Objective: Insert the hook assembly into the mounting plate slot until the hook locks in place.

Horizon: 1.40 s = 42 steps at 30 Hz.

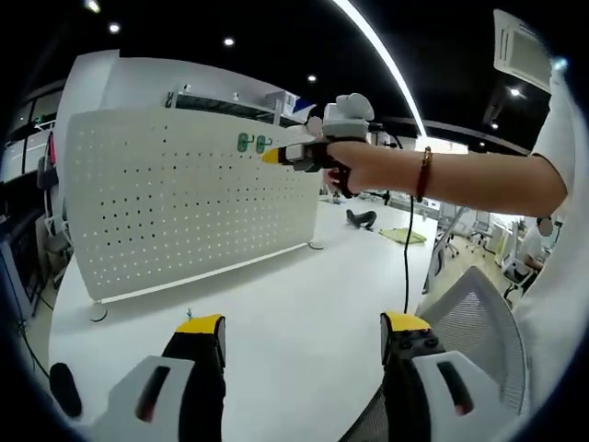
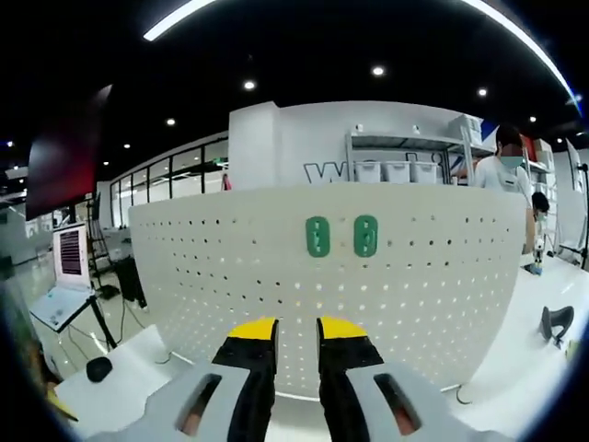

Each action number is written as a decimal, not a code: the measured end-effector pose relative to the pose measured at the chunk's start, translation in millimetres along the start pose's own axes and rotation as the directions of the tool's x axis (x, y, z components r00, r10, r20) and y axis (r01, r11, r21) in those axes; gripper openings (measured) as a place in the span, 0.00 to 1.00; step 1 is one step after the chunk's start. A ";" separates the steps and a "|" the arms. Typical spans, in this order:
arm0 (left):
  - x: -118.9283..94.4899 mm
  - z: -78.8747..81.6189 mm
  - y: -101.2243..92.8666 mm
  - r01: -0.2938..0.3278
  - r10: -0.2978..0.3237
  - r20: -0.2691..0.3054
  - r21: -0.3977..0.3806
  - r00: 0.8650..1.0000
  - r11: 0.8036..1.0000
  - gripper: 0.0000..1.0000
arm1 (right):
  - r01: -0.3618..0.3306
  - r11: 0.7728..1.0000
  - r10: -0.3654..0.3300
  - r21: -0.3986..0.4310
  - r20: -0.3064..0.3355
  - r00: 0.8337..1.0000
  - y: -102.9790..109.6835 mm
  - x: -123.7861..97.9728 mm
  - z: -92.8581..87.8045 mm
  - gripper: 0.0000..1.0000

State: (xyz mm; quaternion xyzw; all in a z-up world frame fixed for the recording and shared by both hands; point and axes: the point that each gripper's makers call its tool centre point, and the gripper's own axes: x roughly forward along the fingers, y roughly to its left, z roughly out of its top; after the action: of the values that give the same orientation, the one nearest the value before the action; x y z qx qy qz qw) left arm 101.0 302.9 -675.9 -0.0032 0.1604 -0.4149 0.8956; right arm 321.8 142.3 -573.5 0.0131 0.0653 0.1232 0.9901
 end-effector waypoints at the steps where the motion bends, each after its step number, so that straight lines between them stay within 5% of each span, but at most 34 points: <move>1: 0.2 0.0 -0.5 -0.001 0.001 -0.002 0.001 1.000 1.000 0.70 | -0.017 1.000 0.017 0.010 -0.003 1.000 3.6 -1.4 -1.2 0.19; 7: -0.3 0.5 -2.4 -0.011 0.011 -0.005 0.016 1.000 1.000 0.70 | -0.135 0.989 0.138 0.059 -0.041 0.990 29.1 -5.7 -15.6 0.21; 13: -2.2 1.5 -0.8 -0.028 0.028 -0.004 0.015 1.000 0.999 0.70 | -0.198 0.969 0.200 0.148 0.002 0.980 44.5 -12.9 -17.1 0.22; 21: -5.9 -1.1 6.2 -0.056 0.056 -0.006 0.007 0.998 0.998 0.69 | -0.272 0.954 0.280 0.130 -0.053 0.958 65.6 -24.0 -39.8 0.21; 42: -3.7 -7.6 5.9 -0.062 0.062 -0.017 -0.005 0.998 0.998 0.69 | -0.338 0.937 0.348 0.088 -0.138 0.927 82.4 -44.6 -76.6 0.21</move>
State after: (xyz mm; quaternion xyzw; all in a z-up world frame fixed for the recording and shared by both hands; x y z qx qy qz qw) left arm 100.9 310.5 -682.9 0.0028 0.1689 -0.3864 0.9067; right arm 248.9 211.9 -640.3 0.0461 0.1407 0.2929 0.9446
